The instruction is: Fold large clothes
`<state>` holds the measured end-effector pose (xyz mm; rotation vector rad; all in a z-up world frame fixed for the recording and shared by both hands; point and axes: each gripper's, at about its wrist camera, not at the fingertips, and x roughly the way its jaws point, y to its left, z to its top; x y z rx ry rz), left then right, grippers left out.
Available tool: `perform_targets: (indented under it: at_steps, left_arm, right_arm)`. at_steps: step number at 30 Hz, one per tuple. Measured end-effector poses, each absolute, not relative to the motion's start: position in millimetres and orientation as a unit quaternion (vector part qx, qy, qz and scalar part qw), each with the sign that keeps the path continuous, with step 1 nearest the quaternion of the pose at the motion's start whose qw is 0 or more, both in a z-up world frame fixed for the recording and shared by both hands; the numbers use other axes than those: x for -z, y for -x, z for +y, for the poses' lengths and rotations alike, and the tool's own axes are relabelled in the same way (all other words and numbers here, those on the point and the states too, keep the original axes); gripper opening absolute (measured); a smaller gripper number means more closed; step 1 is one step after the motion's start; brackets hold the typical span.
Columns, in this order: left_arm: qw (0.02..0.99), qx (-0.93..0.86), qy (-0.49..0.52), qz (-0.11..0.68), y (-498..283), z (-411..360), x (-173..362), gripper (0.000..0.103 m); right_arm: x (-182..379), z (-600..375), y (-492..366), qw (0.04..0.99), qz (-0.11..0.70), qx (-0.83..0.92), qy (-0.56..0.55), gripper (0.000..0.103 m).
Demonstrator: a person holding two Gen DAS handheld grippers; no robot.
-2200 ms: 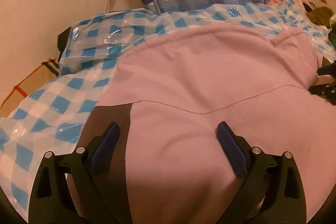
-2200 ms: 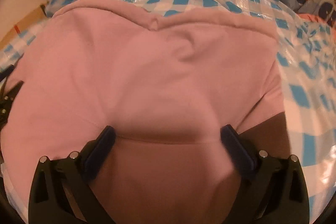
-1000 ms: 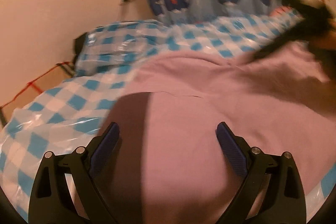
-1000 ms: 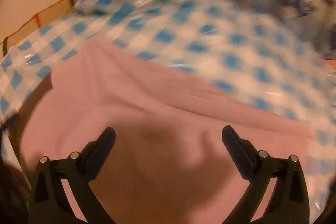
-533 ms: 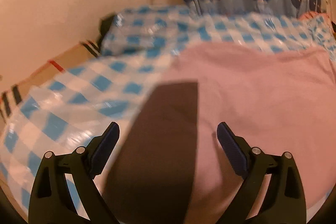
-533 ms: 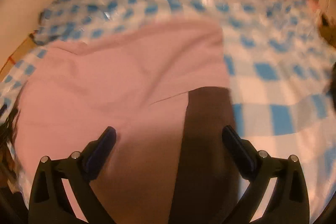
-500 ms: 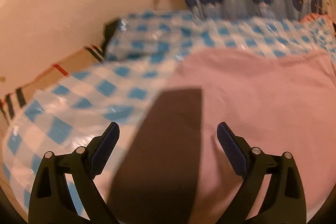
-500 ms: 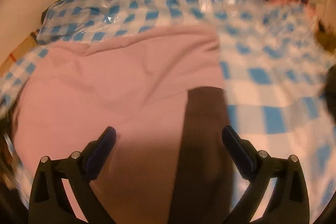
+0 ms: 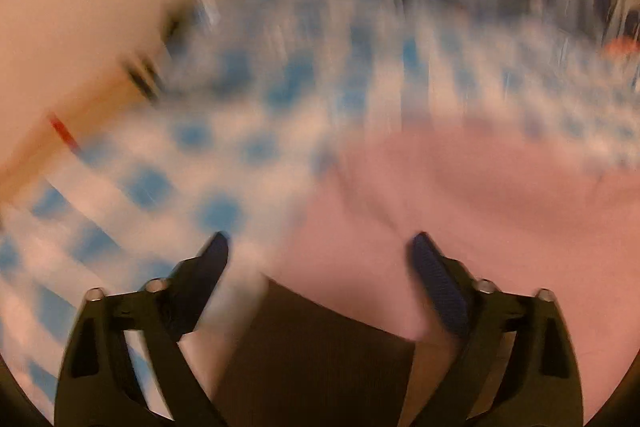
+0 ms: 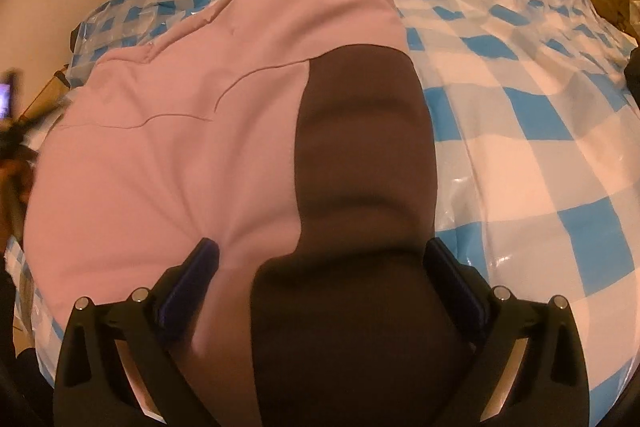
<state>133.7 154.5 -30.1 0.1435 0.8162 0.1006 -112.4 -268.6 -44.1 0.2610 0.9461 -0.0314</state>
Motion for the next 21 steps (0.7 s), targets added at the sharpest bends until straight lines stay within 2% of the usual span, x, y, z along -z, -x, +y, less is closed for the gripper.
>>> perform_targets:
  at_steps: [2,5,8,10,12,14,17,21]
  left_arm:
    - [0.913,-0.054,-0.071,0.398,-133.6,153.7,40.7,0.082]
    - [0.92,-0.06,-0.103,0.374,-118.7,145.7,21.7,0.082]
    - [0.932,-0.052,-0.116,0.34,-84.6,145.2,0.5,0.084]
    - [0.934,-0.052,-0.114,0.334,-74.1,146.5,1.5,0.089]
    - [0.923,-0.043,-0.104,0.369,-80.2,151.3,23.5,0.09]
    - [0.923,-0.052,-0.102,0.367,-76.0,153.2,21.4,0.09]
    - [0.93,-0.051,-0.101,0.35,-53.4,153.6,12.4,0.09]
    - [0.93,-0.038,-0.079,0.358,-43.2,160.8,23.7,0.09]
  right_arm:
    - [42.9,-269.0,112.0,0.881,0.456,0.012,-0.128,0.098]
    - [29.6,-273.5,116.8,0.872,0.468,0.016,-0.139,0.097]
    - [13.4,-270.3,136.1,0.889,0.439,0.023,-0.125,0.097]
    - [30.8,-270.2,138.0,0.881,0.455,0.017,-0.13,0.098]
    - [44.0,-272.9,134.0,0.872,0.468,0.003,-0.143,0.098]
    - [27.1,-274.1,130.7,0.863,0.483,0.013,-0.15,0.097]
    - [-5.1,-264.8,144.6,0.893,0.431,0.01,-0.127,0.097]
    - [42.0,-261.0,134.9,0.873,0.475,0.003,-0.11,0.098]
